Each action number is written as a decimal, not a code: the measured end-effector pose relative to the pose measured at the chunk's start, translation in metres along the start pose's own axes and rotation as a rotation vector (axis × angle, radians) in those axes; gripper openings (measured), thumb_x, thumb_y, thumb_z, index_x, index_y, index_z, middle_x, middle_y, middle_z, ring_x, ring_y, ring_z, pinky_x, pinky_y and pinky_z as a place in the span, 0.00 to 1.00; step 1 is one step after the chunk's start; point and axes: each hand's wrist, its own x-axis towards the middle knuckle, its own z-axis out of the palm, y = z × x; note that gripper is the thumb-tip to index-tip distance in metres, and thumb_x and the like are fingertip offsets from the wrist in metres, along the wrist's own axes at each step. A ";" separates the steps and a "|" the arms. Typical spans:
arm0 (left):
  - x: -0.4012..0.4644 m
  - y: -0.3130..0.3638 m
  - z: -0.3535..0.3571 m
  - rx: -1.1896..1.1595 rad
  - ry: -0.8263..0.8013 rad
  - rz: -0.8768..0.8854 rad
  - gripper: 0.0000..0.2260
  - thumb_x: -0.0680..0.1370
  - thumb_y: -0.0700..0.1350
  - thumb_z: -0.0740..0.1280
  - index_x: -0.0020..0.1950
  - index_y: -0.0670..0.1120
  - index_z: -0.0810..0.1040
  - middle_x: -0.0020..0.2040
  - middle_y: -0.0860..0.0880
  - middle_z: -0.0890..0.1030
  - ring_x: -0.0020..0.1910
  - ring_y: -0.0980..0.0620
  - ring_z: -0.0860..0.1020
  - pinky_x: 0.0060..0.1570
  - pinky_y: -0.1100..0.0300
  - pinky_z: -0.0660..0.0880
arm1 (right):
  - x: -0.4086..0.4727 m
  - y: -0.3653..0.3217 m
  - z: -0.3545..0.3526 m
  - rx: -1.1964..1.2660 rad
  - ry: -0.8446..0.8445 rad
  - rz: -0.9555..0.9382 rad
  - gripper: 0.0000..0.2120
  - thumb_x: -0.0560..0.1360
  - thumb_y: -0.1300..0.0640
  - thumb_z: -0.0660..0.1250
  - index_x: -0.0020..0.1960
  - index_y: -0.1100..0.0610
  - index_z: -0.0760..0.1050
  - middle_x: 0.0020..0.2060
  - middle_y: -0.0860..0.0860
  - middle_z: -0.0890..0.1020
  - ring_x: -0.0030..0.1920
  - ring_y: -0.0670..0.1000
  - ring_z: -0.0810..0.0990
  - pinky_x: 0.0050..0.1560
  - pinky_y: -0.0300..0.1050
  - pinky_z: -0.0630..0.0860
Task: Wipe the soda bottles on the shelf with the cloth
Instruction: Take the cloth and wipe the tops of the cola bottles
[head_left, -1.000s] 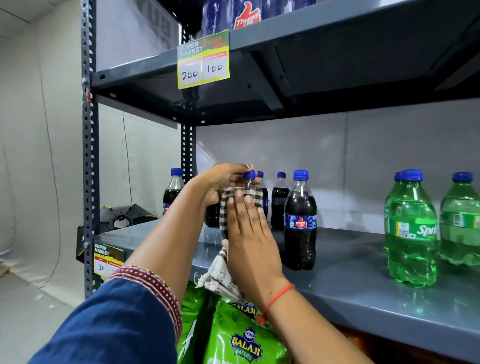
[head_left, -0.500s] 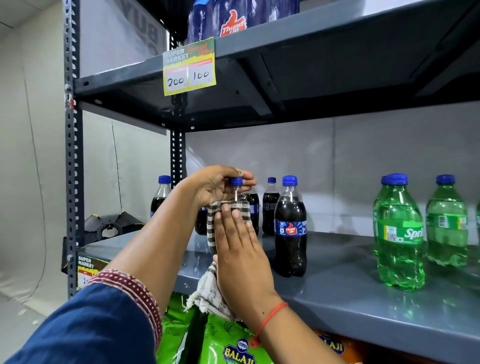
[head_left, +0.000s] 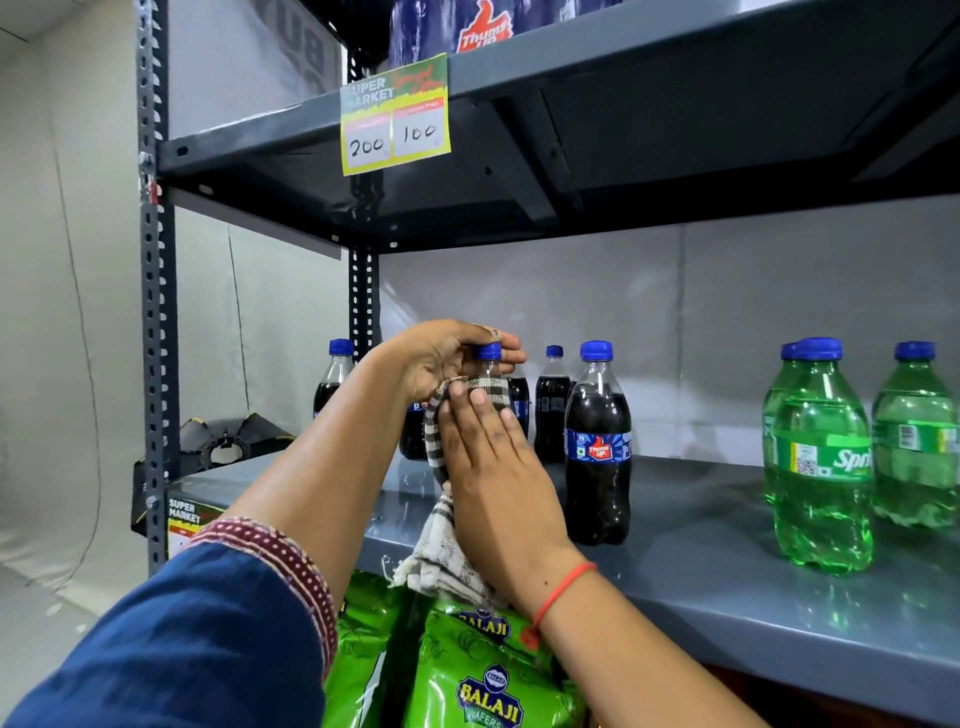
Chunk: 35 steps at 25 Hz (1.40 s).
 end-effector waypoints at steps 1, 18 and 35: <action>0.000 0.000 0.000 0.000 -0.005 -0.005 0.11 0.77 0.38 0.57 0.53 0.36 0.77 0.54 0.43 0.81 0.41 0.52 0.83 0.45 0.63 0.79 | -0.001 0.001 0.000 0.006 -0.035 -0.058 0.27 0.75 0.62 0.42 0.72 0.62 0.39 0.74 0.58 0.41 0.73 0.57 0.37 0.69 0.51 0.32; -0.002 0.001 0.004 0.031 0.049 -0.023 0.10 0.77 0.40 0.58 0.52 0.38 0.77 0.47 0.44 0.82 0.43 0.51 0.80 0.49 0.61 0.77 | 0.005 0.011 -0.014 -0.024 -0.285 -0.277 0.22 0.78 0.59 0.54 0.71 0.61 0.56 0.75 0.57 0.55 0.74 0.55 0.48 0.73 0.52 0.40; -0.008 0.002 0.013 0.138 0.206 0.014 0.09 0.75 0.43 0.64 0.49 0.38 0.77 0.42 0.45 0.82 0.35 0.54 0.80 0.35 0.65 0.77 | -0.012 -0.005 -0.004 0.104 0.025 0.031 0.24 0.76 0.62 0.49 0.71 0.62 0.55 0.74 0.58 0.55 0.74 0.57 0.50 0.73 0.52 0.46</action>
